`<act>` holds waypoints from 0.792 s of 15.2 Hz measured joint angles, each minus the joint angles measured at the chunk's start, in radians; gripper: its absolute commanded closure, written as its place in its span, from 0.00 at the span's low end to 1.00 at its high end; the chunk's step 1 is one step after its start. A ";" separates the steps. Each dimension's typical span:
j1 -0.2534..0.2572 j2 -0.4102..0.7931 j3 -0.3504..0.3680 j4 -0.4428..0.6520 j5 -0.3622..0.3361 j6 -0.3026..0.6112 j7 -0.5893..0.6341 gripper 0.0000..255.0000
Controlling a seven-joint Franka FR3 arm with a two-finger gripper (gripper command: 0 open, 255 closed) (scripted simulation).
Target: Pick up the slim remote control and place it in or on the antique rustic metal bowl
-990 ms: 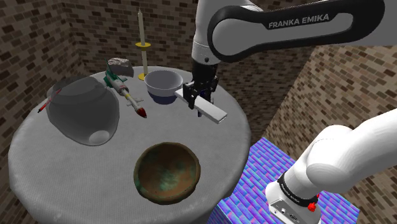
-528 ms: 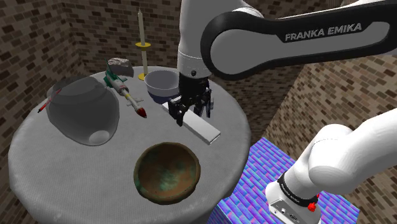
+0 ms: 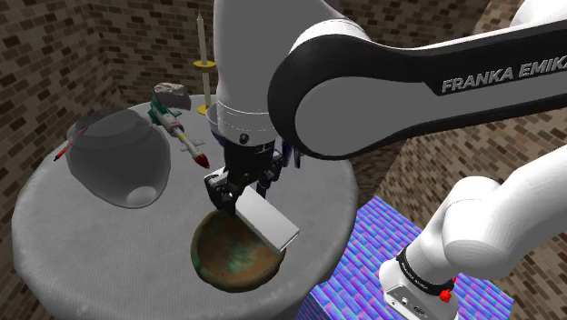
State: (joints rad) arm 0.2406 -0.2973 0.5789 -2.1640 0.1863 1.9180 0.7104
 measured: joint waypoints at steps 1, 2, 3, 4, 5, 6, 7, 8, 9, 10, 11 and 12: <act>0.007 0.014 0.021 0.010 -0.003 0.006 0.029 1.00; 0.009 0.028 0.035 0.016 -0.007 0.014 0.047 1.00; 0.011 0.034 0.042 0.015 -0.009 0.022 0.057 1.00; 0.012 0.036 0.045 0.004 -0.008 0.034 0.059 1.00; 0.013 0.041 0.049 -0.002 -0.010 0.045 0.063 1.00; 0.013 0.047 0.052 -0.010 -0.011 0.059 0.067 1.00; 0.013 0.051 0.055 -0.020 -0.012 0.072 0.067 1.00; 0.013 0.055 0.057 -0.030 -0.013 0.085 0.068 1.00; 0.013 0.057 0.059 -0.041 -0.013 0.099 0.069 1.00; 0.014 0.061 0.061 -0.052 -0.014 0.113 0.071 1.00; 0.013 0.069 0.066 -0.060 -0.017 0.128 0.075 1.00; 0.013 0.071 0.066 -0.073 -0.017 0.143 0.073 1.00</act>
State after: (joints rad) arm 0.2541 -0.2266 0.6452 -2.2371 0.1692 2.0607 0.7836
